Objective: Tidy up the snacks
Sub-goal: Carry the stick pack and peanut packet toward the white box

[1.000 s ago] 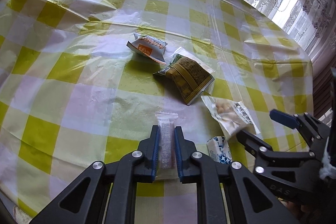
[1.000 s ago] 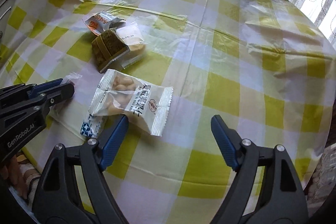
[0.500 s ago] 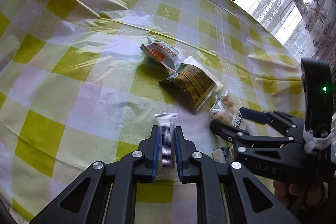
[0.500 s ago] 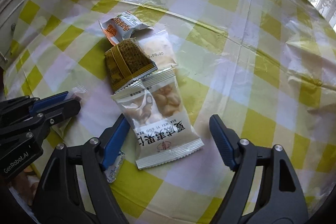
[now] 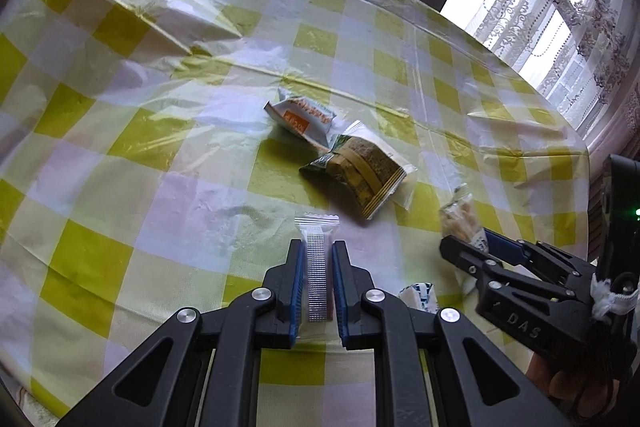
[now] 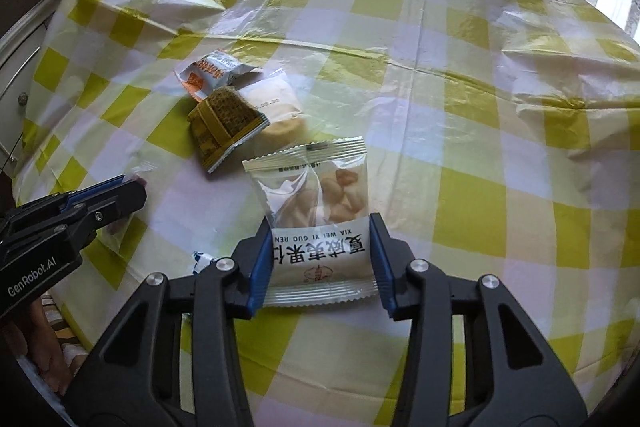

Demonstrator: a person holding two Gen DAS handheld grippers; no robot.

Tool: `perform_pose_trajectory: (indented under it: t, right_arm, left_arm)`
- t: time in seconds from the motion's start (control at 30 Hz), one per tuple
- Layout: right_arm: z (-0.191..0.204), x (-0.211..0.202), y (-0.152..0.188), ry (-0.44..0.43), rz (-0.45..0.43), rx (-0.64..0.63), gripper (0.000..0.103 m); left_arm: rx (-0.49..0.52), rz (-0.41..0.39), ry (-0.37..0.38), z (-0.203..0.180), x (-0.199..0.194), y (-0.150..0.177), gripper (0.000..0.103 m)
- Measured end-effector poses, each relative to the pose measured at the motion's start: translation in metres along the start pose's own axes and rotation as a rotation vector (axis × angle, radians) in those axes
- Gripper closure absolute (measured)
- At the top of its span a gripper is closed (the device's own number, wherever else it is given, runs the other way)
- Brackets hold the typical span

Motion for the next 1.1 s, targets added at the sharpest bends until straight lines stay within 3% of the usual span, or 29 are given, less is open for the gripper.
perform_pose_trajectory:
  t: [0.27,0.57,0.8,1.1]
  right_arm:
    - [-0.038,-0.031,0.021,0.05,-0.011,0.099,0.055]
    - [-0.089,-0.071,0.052,0.076,-0.027,0.213,0.055]
    - [-0.15,-0.092,0.091,0.129,-0.03,0.32,0.055]
    - [-0.235,-0.104,0.161,0.248,0.049,0.433,0.055]
  left_arm:
    - [0.073,-0.028,0.004,-0.03,-0.012,-0.005,0.089]
    - [0.143,0.016,0.076,-0.092,-0.009,0.013,0.089]
    - [0.216,0.087,0.194,-0.163,0.009,0.037,0.089]
    - [0.33,0.23,0.364,-0.257,0.04,0.081,0.089]
Point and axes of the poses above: each gripper's, at about its wrist camera, not at the fingertips, and x roughly the way its jaws point, z to its left, y to its underside, the point moved 6 cm from there along x, roughly the way its jaws point, and after that the axes turned 14 degrees about y, right-handed, at the moved point
